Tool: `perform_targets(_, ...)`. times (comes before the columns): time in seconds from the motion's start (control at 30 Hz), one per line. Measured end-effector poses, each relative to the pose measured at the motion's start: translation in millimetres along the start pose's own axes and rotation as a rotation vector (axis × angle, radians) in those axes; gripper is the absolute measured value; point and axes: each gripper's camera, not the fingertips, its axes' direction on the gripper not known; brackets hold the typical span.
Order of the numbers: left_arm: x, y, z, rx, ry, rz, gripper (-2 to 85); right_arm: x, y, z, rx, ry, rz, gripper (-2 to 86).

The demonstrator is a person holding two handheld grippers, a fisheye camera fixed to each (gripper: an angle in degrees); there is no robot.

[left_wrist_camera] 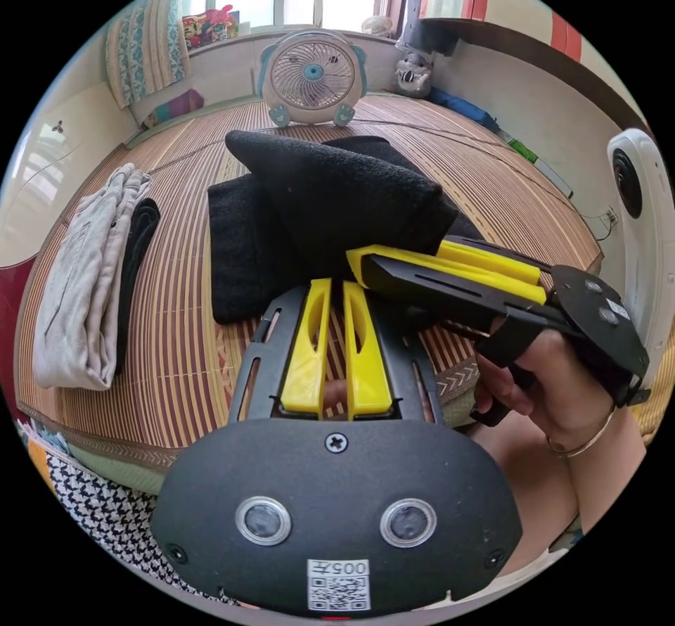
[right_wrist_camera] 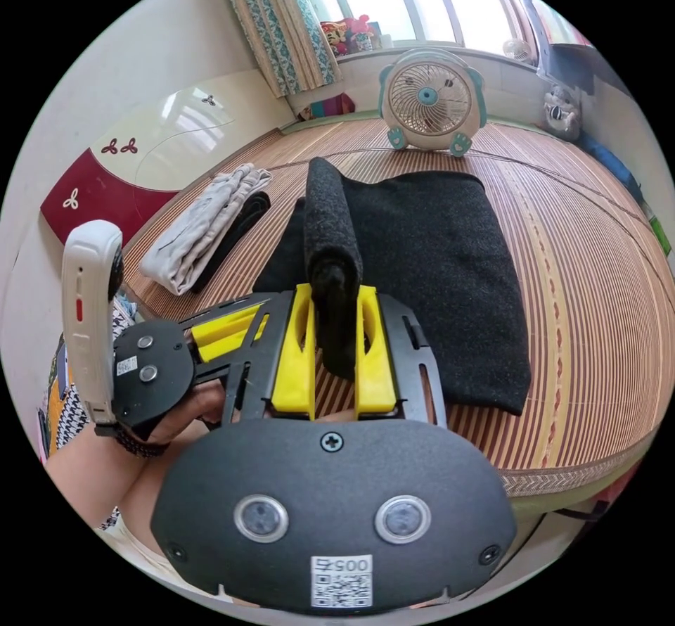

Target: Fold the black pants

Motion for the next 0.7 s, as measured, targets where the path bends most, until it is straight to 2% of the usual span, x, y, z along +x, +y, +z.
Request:
perform_targets(0.17, 2.3, 0.9, -5.0, 0.033, -0.02, 0.0, 5.2, -13.8, -0.1, -3.4, -0.008, 0.058, -0.057, 1.7)
perform_targets(0.37, -9.9, 6.5, -25.4, 0.165, 0.019, -0.094, 6.1, -23.7, 2.8, -12.4, 0.017, 0.089, -0.095, 1.0)
perform_targets(0.7, -18.1, -11.1, 6.0, 0.009, -0.094, -0.126, 6.0, -19.3, 8.5, -46.2, 0.123, 0.132, -0.073, 0.7)
